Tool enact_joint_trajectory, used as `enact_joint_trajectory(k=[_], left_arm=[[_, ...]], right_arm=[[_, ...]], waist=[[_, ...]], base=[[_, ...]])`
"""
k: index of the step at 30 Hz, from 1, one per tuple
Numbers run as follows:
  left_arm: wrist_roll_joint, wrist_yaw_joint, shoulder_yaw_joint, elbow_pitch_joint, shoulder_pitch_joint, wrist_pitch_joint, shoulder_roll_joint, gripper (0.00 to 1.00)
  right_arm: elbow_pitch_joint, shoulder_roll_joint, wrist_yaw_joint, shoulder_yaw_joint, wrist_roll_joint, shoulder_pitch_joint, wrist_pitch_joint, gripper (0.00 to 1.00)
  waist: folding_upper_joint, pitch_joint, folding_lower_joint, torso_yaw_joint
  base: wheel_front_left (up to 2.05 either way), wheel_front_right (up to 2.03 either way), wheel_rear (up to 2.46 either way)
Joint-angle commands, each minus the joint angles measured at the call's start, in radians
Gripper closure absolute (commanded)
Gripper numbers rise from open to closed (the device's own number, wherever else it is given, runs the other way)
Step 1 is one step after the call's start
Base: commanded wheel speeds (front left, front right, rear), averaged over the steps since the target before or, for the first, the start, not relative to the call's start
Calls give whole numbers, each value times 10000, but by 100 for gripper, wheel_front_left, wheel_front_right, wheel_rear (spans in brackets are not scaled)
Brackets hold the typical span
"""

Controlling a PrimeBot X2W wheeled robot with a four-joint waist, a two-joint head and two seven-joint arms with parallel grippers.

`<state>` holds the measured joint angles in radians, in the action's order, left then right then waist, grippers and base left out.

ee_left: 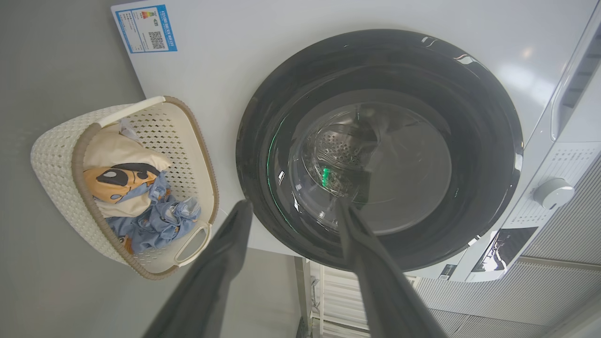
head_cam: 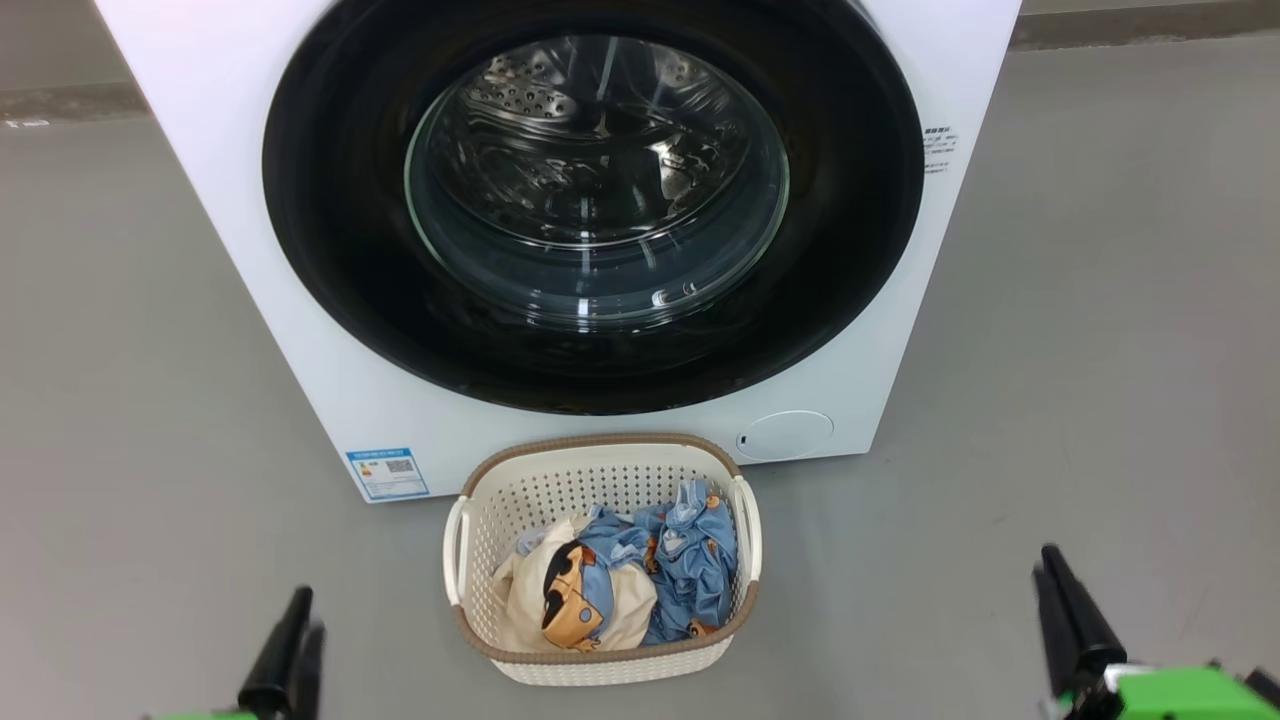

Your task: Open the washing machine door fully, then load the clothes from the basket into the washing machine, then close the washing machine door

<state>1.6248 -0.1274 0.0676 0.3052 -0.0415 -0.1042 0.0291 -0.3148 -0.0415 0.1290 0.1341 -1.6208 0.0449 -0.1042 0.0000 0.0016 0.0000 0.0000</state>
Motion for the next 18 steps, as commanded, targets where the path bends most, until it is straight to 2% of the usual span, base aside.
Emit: enact_joint_trajectory(k=[1, 3, 4, 18], left_arm=[[-5, 0, 2, -10, -1, 8, 1, 0], [-39, -1, -2, -27, 39, 65, -14, 0], [-509, -3, -105, -181, 36, 348, 137, 0], [-1953, -7, -232, -543, 36, 729, 311, 0]], right_arm=[[4, 0, 0, -5, 0, 1, 7, 0], [-26, 11, 0, -50, 25, -22, 76, 0], [-82, -33, 2, -178, 516, 55, 351, 0], [-38, -87, 3, -321, 2078, 146, 730, 0]], waist=[[0, 2, 0, 0], [0, 10, 3, 5], [0, 1, 2, 42], [0, 10, 1, 79]], base=[[0, 0, 0], [0, 0, 0], [0, 0, 0], [0, 0, 0]])
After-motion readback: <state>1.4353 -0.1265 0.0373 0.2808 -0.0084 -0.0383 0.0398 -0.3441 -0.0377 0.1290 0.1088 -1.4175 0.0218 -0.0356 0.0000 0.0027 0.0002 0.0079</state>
